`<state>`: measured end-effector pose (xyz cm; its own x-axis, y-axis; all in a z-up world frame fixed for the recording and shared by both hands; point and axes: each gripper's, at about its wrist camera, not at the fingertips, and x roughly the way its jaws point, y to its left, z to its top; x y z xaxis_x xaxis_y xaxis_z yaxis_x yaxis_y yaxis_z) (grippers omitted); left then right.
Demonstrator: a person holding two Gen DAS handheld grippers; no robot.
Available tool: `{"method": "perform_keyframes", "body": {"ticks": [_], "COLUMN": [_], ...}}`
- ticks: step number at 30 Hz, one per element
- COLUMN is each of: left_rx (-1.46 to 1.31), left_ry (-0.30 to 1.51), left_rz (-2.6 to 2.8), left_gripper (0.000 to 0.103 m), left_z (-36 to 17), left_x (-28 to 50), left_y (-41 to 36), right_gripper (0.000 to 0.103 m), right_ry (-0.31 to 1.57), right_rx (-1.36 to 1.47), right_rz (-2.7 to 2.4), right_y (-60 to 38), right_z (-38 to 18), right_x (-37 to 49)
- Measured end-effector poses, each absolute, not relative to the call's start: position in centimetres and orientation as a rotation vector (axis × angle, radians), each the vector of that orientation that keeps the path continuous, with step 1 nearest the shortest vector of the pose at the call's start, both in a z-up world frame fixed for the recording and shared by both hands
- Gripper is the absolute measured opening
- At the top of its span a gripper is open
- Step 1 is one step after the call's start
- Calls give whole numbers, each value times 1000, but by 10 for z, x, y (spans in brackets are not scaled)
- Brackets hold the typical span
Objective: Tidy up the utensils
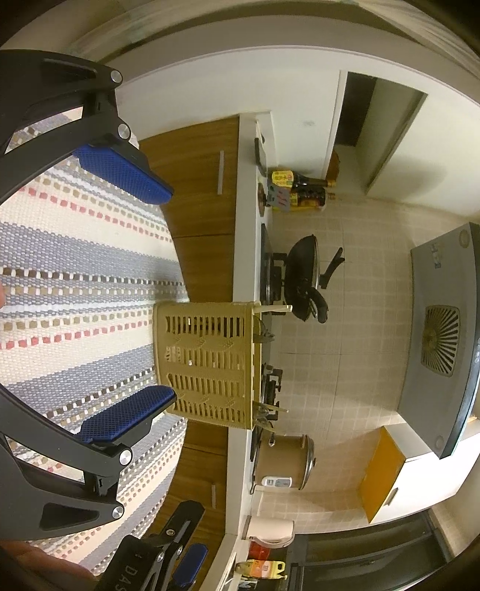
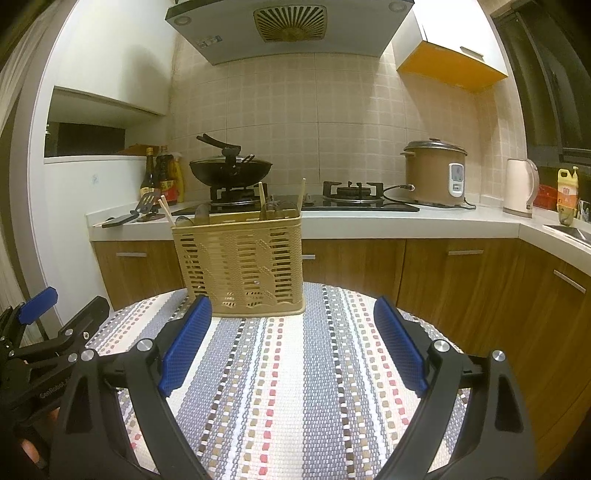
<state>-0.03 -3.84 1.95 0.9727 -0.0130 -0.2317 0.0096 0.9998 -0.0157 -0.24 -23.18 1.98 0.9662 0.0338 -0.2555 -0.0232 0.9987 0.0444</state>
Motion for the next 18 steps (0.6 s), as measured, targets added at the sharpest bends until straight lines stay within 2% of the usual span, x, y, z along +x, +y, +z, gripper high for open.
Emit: {"method": "perform_keyframes", "body": {"ticks": [18], "left_rx": [-10], "left_ry": [235], "left_rz": [-7], "left_gripper": [95], "left_z": [19], "left_x": [-1], "left_y": [-38], "right_gripper": [88], "right_ry": [264], "right_rx": [41], "right_rz": [31], "right_y": [-233], "right_z": [20], "right_x": [-2]}}
